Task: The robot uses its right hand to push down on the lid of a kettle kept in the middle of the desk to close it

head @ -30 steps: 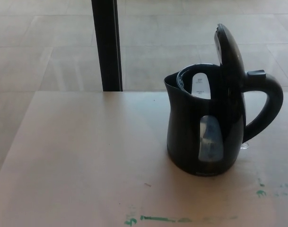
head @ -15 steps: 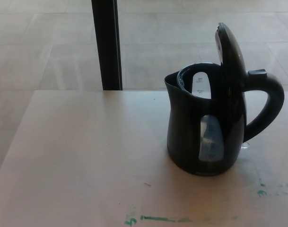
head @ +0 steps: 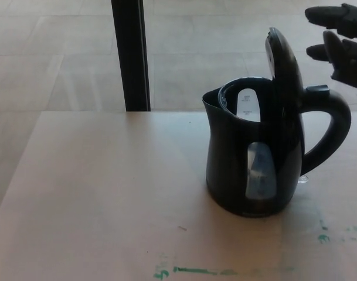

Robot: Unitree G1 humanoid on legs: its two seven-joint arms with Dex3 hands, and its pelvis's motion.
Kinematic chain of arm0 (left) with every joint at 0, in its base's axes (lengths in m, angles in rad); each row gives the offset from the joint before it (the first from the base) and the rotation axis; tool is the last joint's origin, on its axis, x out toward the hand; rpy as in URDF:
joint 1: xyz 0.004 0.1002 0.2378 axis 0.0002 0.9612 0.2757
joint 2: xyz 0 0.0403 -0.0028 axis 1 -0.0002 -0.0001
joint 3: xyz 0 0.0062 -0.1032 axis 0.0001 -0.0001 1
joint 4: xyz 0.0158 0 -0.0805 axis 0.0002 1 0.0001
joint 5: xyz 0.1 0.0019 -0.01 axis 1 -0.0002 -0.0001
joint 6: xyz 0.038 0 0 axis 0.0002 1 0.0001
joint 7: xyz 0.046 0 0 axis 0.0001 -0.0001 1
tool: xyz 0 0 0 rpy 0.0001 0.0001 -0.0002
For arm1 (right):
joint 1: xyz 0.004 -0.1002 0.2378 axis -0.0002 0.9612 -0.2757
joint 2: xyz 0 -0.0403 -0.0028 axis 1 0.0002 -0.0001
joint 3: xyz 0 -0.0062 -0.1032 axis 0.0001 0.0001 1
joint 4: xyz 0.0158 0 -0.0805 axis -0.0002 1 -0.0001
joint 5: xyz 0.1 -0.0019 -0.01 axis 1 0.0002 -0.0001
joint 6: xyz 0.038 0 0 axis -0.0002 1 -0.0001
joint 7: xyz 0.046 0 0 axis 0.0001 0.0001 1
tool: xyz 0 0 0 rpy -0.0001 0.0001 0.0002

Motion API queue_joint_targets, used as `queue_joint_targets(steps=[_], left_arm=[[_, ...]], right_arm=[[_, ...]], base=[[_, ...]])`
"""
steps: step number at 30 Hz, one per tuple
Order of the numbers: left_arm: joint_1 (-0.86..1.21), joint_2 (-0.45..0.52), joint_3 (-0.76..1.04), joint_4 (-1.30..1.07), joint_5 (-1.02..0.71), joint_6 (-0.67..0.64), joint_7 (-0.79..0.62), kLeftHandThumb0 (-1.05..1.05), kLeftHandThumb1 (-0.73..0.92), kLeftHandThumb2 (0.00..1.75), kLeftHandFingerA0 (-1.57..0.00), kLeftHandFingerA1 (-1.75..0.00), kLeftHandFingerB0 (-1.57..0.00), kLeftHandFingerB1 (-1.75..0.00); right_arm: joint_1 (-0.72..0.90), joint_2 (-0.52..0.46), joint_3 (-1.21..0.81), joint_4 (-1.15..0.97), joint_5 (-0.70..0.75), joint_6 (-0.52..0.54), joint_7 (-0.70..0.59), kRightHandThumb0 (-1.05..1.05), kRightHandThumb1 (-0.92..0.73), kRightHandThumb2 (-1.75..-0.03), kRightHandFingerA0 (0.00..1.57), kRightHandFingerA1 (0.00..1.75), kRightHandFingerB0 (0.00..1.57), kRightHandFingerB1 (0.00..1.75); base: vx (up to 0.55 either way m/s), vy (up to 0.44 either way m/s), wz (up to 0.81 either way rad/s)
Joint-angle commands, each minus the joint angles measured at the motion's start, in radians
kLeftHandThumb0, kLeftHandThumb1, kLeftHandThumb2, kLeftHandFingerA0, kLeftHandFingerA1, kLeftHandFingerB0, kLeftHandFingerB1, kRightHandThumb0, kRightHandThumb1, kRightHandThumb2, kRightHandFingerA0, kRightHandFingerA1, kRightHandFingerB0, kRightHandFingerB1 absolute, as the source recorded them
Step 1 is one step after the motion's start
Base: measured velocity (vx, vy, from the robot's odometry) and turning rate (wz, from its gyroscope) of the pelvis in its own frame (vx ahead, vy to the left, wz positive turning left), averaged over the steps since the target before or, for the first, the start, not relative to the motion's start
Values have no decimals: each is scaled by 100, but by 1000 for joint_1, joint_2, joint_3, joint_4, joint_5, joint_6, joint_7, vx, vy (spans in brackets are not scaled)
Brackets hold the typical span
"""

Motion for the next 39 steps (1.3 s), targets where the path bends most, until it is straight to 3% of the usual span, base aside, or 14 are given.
queue_joint_targets(steps=[1, 6, 7, 8, 10, 14, 18, 21, 22, 24, 36, 37, 38, 39], left_arm=[[2, 16, -8, 16, 11, -19, -8, -99, 81, 65, -67, -56, -58, -50], [6, 16, -13, 0, 0, -3, -12, -98, 82, 64, -65, -56, -55, -50], [2, 18, -18, 14, 7, -10, -11, -97, 82, 65, -65, -55, -55, -50], [4, 19, -21, 11, 13, -12, -9, -97, 83, 66, -66, -54, -55, -49], [0, 22, -25, 25, 16, -25, -17, -96, 83, 65, -65, -54, -55, -49], [-10, 29, -38, 35, 27, -36, -17, -99, 82, 66, -67, -53, -57, -48], [-13, 33, -50, 34, 42, -40, -6, -101, 83, 66, -68, -52, -58, -47], [-28, 42, -48, 54, 31, -30, -16, -100, 82, 66, -68, -52, -58, -47], [-26, 43, -45, 45, 23, -23, -20, -100, 81, 65, -68, -52, -59, -48], [-28, 44, -44, 43, 19, -20, -20, -101, 81, 65, -70, -52, -59, -48], [-52, 59, -48, 66, 15, -28, -40, -102, 81, 66, -68, -53, -56, -48], [-56, 61, -50, 64, 14, -24, -41, -103, 81, 62, -67, -53, -58, -47], [-60, 60, -48, 64, 11, -21, -40, -101, 80, 65, -66, -54, -57, -49], [-64, 59, -45, 65, 6, -15, -39, -98, 59, 105, -62, -62, -55, -57]], right_arm=[[-60, 38, 30, 99, -88, -55, -42, -92, -92, -79, 38, 46, 26, 34], [-83, 89, 65, 143, -133, -96, -79, -92, -92, -77, 41, 46, 31, 34], [-68, 104, 90, 139, -154, -97, -77, -89, -76, -116, 34, 54, 25, 46], [-60, 121, 123, 132, -184, -70, -86, -97, -92, -75, 37, 45, 33, 33], [-53, 125, 141, 129, -194, -86, -72, -99, -82, -85, 32, 50, 28, 36], [-40, 149, 165, 109, -214, -107, -77, -84, -92, -72, 33, 51, 33, 37], [-45, 178, 165, 111, -217, -124, -74, -97, -79, -82, 33, 53, 32, 37], [-39, 181, 170, 94, -228, -129, -69, -92, -92, -68, 32, 52, 37, 34], [-35, 158, 212, 85, -283, -174, -69, -101, -81, -86, 36, 58, 32, 41], [-30, 135, 252, 70, -332, -194, -71, -91, -92, -75, 37, 52, 33, 38], [-10, 4, 541, 49, -595, -175, 4, -91, -92, -76, 11, 41, 9, 34], [-7, 0, 583, 45, -631, -168, 4, -82, -77, -120, 1, 45, 1, 39], [-4, 2, 605, 45, -649, -169, 0, -83, -77, -121, 0, 41, 0, 35], [-1, 11, 633, 41, -669, -153, 5, -85, -78, -120, 6, 30, 5, 27]], base=[[0, 0, 0], [0, 0, 0], [0, 0, 0], [0, 0, 0], [0, 0, 0], [0, 0, 0], [0, 0, 0], [0, 0, 0], [0, 0, 0], [0, 0, 0], [0, 0, 0], [0, 0, 0], [0, 0, 0], [0, 0, 0]])
